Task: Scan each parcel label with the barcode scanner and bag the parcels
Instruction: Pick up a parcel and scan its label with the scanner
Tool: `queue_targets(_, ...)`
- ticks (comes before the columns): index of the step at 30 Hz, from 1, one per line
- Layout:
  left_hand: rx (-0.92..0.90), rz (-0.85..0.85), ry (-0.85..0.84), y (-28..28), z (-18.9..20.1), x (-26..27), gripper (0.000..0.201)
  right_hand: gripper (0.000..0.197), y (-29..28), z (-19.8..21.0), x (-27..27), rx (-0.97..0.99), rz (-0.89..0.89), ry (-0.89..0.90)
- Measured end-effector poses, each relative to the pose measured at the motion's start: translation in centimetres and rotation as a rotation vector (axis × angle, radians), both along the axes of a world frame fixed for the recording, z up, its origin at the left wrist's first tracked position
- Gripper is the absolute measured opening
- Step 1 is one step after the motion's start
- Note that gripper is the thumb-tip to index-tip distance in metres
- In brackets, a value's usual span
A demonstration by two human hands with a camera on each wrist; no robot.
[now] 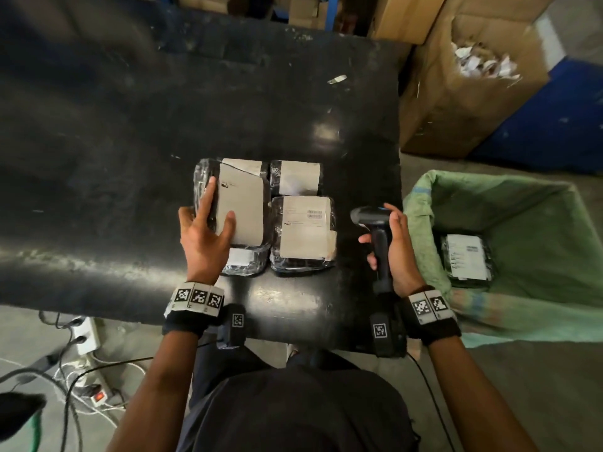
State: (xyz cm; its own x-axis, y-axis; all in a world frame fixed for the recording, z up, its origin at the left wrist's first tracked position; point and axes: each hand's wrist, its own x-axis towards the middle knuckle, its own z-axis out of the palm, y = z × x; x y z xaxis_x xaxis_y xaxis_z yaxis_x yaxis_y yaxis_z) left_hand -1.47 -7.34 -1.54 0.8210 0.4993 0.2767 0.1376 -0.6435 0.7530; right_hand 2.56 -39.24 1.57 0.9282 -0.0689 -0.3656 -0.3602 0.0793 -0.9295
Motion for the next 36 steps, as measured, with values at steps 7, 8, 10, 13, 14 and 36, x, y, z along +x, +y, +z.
queue_targets(7, -0.059, 0.022, -0.155, -4.9, 2.5, 1.2, 0.067, 0.045, 2.0, 9.7, -0.3, 0.349, 0.077, -0.163)
queue_targets(8, -0.081, 0.02, -0.164, -5.6, 2.6, 1.3, 0.067, 0.046, 2.3, 10.6, -0.5, 0.377, 0.092, -0.174)
queue_targets(10, -0.124, 0.02, -0.175, -6.8, 2.8, 1.6, 0.066, 0.046, 3.0, 12.0, -1.1, 0.413, 0.119, -0.181)
queue_targets(13, -0.153, 0.022, -0.188, -7.8, 3.0, 2.0, 0.064, 0.043, 3.7, 13.2, -1.8, 0.427, 0.151, -0.184)
queue_targets(14, -0.161, 0.018, -0.196, -8.1, 3.2, 2.1, 0.064, 0.043, 3.9, 13.3, -1.9, 0.432, 0.157, -0.179)
queue_targets(36, -0.194, 0.016, -0.228, -9.1, 3.6, 1.4, 0.064, 0.034, 1.9, 4.1, 0.9, -0.125, -0.05, -0.095)
